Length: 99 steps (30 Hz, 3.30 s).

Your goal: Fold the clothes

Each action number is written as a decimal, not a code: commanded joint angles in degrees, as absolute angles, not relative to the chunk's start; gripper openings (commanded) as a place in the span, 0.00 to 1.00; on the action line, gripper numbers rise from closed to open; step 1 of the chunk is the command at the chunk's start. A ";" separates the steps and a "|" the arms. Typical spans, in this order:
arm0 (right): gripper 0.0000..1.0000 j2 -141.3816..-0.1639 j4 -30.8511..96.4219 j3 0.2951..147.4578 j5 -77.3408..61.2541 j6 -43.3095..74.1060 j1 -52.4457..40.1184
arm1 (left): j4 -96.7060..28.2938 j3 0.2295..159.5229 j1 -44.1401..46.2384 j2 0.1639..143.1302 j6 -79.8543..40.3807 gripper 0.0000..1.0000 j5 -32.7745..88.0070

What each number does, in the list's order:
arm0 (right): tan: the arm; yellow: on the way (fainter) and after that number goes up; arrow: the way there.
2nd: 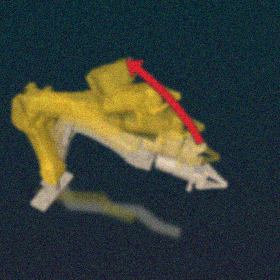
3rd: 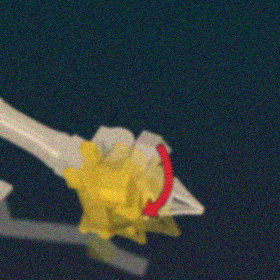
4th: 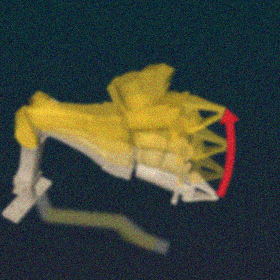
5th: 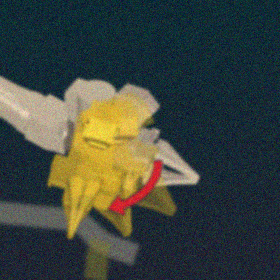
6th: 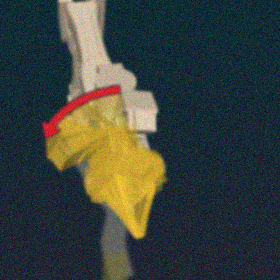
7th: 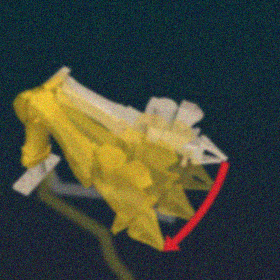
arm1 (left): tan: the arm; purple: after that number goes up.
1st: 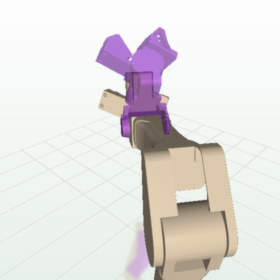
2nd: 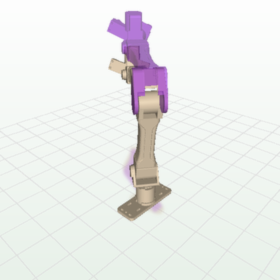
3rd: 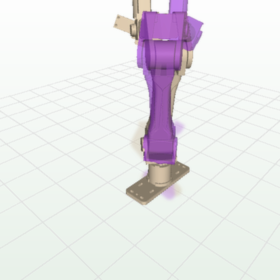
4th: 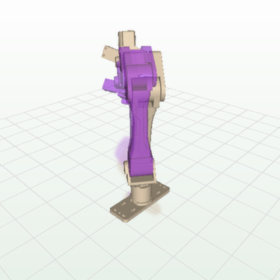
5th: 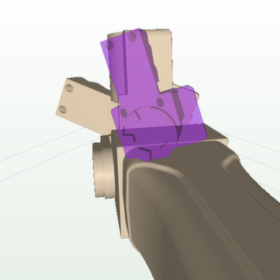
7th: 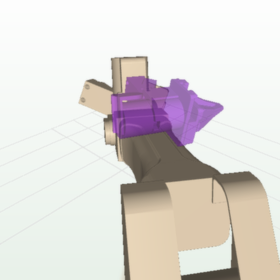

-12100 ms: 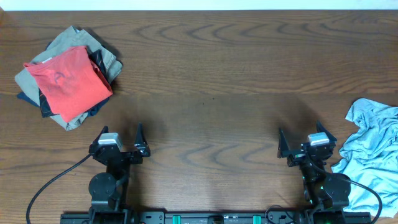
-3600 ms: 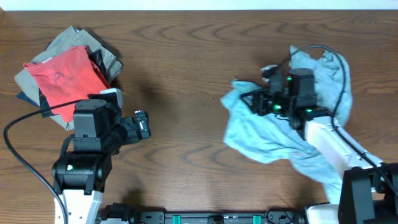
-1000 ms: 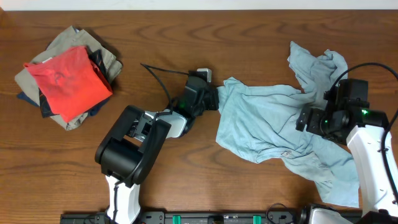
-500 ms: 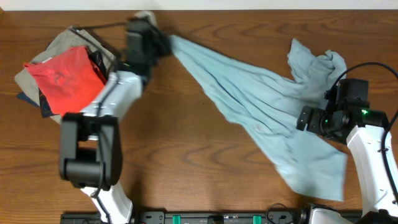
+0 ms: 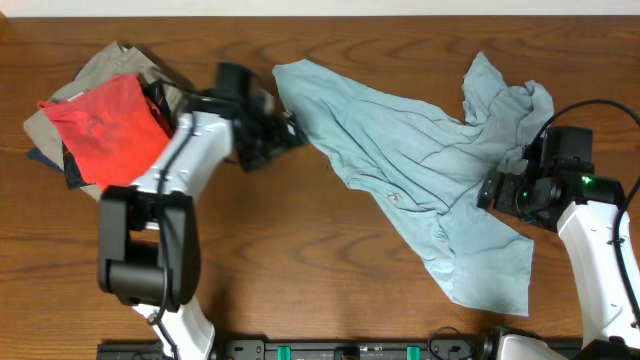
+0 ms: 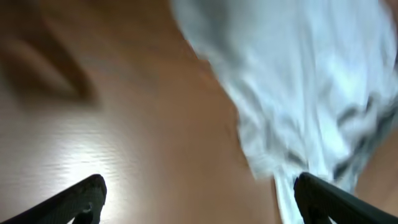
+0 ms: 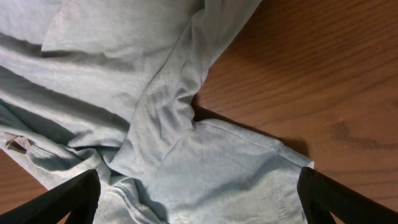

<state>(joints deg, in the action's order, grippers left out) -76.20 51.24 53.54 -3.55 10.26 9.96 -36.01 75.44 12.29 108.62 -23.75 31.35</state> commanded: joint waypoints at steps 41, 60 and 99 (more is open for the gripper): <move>0.99 -75.48 49.21 54.26 -3.25 10.70 10.61 | -40.38 77.14 -3.07 104.27 -24.40 0.98 30.92; 0.99 -75.48 51.53 54.26 -3.22 10.68 10.61 | -51.53 66.43 25.23 104.36 -28.73 0.98 26.50; 0.99 -75.48 53.43 54.26 -1.02 10.70 10.61 | -46.68 57.98 16.99 91.20 -31.31 0.06 14.04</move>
